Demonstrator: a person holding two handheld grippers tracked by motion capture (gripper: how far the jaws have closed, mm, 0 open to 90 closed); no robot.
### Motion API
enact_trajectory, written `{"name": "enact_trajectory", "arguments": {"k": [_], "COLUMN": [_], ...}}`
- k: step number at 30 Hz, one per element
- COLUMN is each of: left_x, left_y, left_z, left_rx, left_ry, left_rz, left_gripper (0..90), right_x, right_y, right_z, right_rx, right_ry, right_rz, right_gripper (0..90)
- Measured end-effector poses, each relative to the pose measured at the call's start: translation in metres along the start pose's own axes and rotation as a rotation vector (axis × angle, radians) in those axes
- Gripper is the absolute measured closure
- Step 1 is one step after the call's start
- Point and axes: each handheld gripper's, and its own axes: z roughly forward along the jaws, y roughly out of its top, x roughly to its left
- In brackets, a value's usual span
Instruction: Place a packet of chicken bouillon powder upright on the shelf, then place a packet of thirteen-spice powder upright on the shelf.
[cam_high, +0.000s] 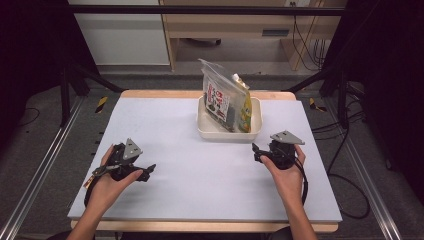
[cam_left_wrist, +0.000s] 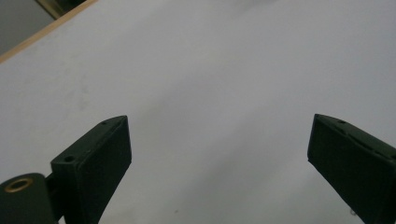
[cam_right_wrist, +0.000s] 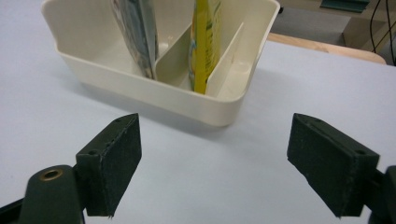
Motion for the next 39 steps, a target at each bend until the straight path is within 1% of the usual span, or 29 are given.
{"name": "enact_trajectory", "arguments": {"k": [2, 3, 5, 6, 7, 9, 10, 11, 12, 14, 16, 18, 19, 20, 22, 23, 25, 26, 28, 29, 32, 33, 35, 37, 39], "left_x": [0.006, 0.010, 0.019, 0.023, 0.028, 0.039, 0.045, 0.049, 0.053, 0.058, 0.062, 0.065, 0.067, 0.068, 0.070, 0.070, 0.072, 0.072, 0.074, 0.075, 0.079, 0.080, 0.081, 0.081, 0.081], "left_y": [-0.001, -0.002, -0.003, -0.005, -0.007, -0.011, -0.014, -0.016, -0.018, -0.020, -0.020, -0.019, -0.018, -0.017, -0.017, -0.017, -0.017, -0.017, -0.018, -0.019, -0.021, -0.022, -0.024, -0.027, -0.030], "left_z": [-0.006, -0.008, -0.013, -0.016, -0.018, -0.021, -0.022, -0.023, -0.024, -0.025, -0.027, -0.030, -0.031, -0.031, -0.031, -0.032, -0.033, -0.034, -0.034, -0.034, -0.033, -0.033, -0.033, -0.033, -0.032], "left_rx": [0.018, 0.030, 0.064, 0.079, 0.087, 0.083, 0.074, 0.063, 0.059, 0.060, 0.049, 0.054, 0.065, 0.079, 0.122, 0.143, 0.175, 0.188, 0.231, 0.251, 0.301, 0.313, 0.333, 0.344, 0.361], "left_ry": [0.015, 0.018, 0.024, 0.028, 0.027, 0.009, -0.002, -0.004, -0.006, -0.009, -0.003, 0.006, 0.011, 0.009, -0.002, 0.000, -0.009, -0.017, -0.040, -0.044, -0.059, -0.069, -0.085, -0.093, -0.111], "left_rz": [-0.012, -0.028, -0.039, -0.061, -0.073, -0.119, -0.144, -0.169, -0.185, -0.198, -0.200, -0.199, -0.198, -0.196, -0.195, -0.189, -0.183, -0.184, -0.174, -0.173, -0.173, -0.172, -0.161, -0.159, -0.150], "left_gripper": [6.2, 6.3, 6.4, 6.4, 6.4, 6.4, 6.4, 6.5, 6.6, 6.7, 7.2, 7.3, 7.5, 8.4, 8.5, 8.6, 8.6, 8.9, 9.1, 9.1, 9.8, 10.1, 10.7, 11.9, 11.9], "right_x": [-0.001, -0.001, -0.002, -0.003, -0.004, -0.004, -0.003, -0.003, -0.004, -0.006, -0.008, -0.009, -0.009, -0.009, -0.007, -0.005, -0.004, -0.004, -0.003, -0.003, -0.002, -0.002, -0.004, -0.006, -0.006], "right_y": [-0.003, -0.003, -0.004, -0.004, -0.004, -0.004, -0.004, -0.005, -0.006, -0.008, -0.010, -0.013, -0.014, -0.015, -0.018, -0.020, -0.021, -0.022, -0.024, -0.025, -0.027, -0.027, -0.027, -0.028, -0.028], "right_z": [0.000, -0.001, -0.003, -0.004, -0.005, -0.009, -0.011, -0.012, -0.013, -0.016, -0.018, -0.019, -0.020, -0.020, -0.020, -0.019, -0.018, -0.017, -0.014, -0.013, -0.011, -0.011, -0.011, -0.011, -0.010], "right_rx": [0.006, 0.010, 0.009, 0.007, 0.003, -0.005, -0.008, -0.010, -0.007, 0.002, 0.008, 0.010, 0.009, 0.008, -0.002, -0.001, 0.002, -0.003, 0.001, 0.005, 0.007, 0.005, 0.001, 0.000, 0.008], "right_ry": [-0.006, -0.002, 0.000, -0.002, 0.001, 0.014, 0.013, 0.012, 0.013, 0.018, 0.024, 0.027, 0.028, 0.024, 0.028, 0.023, 0.015, 0.012, 0.010, 0.012, -0.002, -0.003, -0.006, -0.005, -0.003], "right_rz": [-0.002, 0.006, 0.016, 0.018, 0.026, 0.024, 0.019, 0.012, 0.006, 0.003, 0.013, 0.014, 0.005, -0.010, -0.041, -0.065, -0.091, -0.099, -0.107, -0.111, -0.135, -0.136, -0.122, -0.112, -0.108], "right_gripper": [17.7, 17.7, 17.5, 17.6, 17.6, 17.3, 17.2, 17.1, 17.1, 17.2, 19.4, 21.2, 22.1, 22.2, 21.5, 21.5, 21.5, 21.5, 21.6, 21.6, 21.3, 21.2, 21.2, 21.0, 20.5]}}
